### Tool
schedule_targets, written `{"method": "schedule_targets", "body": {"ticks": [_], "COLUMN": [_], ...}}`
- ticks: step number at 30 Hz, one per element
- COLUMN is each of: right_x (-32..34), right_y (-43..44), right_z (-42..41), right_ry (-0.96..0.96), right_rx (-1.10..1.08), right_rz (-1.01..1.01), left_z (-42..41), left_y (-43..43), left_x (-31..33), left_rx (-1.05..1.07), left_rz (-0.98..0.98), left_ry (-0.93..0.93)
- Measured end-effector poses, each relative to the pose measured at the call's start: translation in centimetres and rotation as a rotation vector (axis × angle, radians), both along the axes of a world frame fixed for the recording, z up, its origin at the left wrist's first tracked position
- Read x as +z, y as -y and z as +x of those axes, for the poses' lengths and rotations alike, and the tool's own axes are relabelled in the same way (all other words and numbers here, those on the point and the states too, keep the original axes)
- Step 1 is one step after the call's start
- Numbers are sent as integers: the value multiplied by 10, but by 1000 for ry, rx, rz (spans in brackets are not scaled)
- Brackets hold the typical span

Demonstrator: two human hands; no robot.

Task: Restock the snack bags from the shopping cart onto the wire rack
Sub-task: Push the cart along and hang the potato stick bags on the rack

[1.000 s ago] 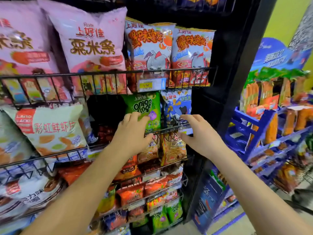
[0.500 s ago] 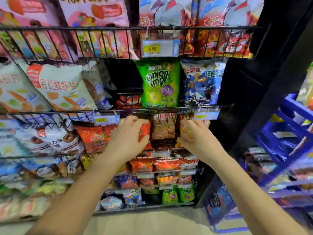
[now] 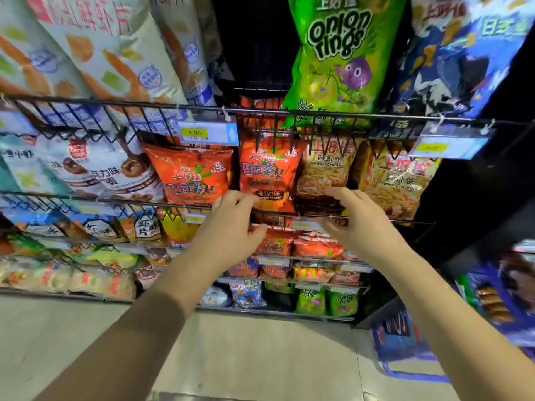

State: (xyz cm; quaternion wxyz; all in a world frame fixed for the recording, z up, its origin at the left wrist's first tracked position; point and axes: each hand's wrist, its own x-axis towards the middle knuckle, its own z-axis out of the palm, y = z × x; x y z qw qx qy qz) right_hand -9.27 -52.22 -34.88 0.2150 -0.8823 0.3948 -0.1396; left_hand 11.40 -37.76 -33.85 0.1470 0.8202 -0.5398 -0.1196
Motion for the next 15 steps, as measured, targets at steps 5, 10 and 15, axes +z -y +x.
{"method": "schedule_targets", "body": {"ticks": [5, 10, 15], "right_x": [-21, -29, -30], "right_y": [-4, 2, 15], "right_z": [-4, -33, -66], "right_ry": [-9, 16, 3], "right_rx": [-66, -151, -216], "right_rz": [25, 11, -13], "left_z": [-2, -20, -50], "left_y": [6, 28, 50], "left_x": [-24, -30, -23], "left_rx": [-54, -117, -185], "left_rz": [19, 46, 29], "left_ry": [-37, -24, -51]}}
